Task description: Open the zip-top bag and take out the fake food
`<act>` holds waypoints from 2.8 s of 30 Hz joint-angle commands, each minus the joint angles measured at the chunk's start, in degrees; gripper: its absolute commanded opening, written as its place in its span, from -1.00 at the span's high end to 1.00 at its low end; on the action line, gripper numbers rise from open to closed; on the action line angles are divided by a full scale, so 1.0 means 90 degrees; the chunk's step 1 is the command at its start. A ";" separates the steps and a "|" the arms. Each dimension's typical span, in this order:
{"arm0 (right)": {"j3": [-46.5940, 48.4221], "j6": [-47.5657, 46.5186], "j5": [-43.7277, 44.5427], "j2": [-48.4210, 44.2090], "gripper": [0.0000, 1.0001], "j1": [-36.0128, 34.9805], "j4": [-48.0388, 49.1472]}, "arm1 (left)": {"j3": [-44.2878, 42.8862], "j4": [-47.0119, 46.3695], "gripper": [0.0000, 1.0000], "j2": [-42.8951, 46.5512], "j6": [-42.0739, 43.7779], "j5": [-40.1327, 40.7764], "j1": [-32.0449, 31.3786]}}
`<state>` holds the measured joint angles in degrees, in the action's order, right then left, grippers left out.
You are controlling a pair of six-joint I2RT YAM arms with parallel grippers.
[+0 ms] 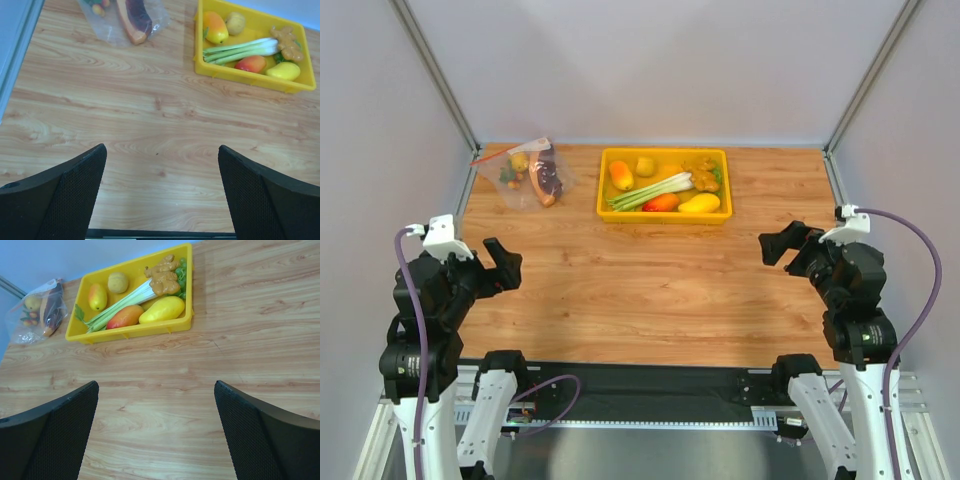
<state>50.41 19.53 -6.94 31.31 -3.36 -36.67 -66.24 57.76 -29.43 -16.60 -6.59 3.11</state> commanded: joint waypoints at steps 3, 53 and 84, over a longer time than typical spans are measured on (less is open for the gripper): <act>-0.0016 -0.0139 0.0214 -0.0090 -1.00 0.0002 0.0060 | -0.0179 0.0067 -0.99 0.0018 0.0116 0.0224 0.0025; -0.0250 0.0096 -0.1065 -0.0149 -1.00 -0.0008 0.0412 | -0.0765 -0.4992 -0.61 -0.7851 -0.1486 0.2461 0.0513; -0.0289 0.0125 -0.1591 0.0026 -1.00 0.0002 0.0519 | -0.0015 -0.5236 1.00 -0.7113 -0.1515 0.1221 0.0484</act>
<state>47.31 20.14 -18.41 30.33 -3.36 -35.31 -68.36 12.58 -100.66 -28.67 6.98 7.64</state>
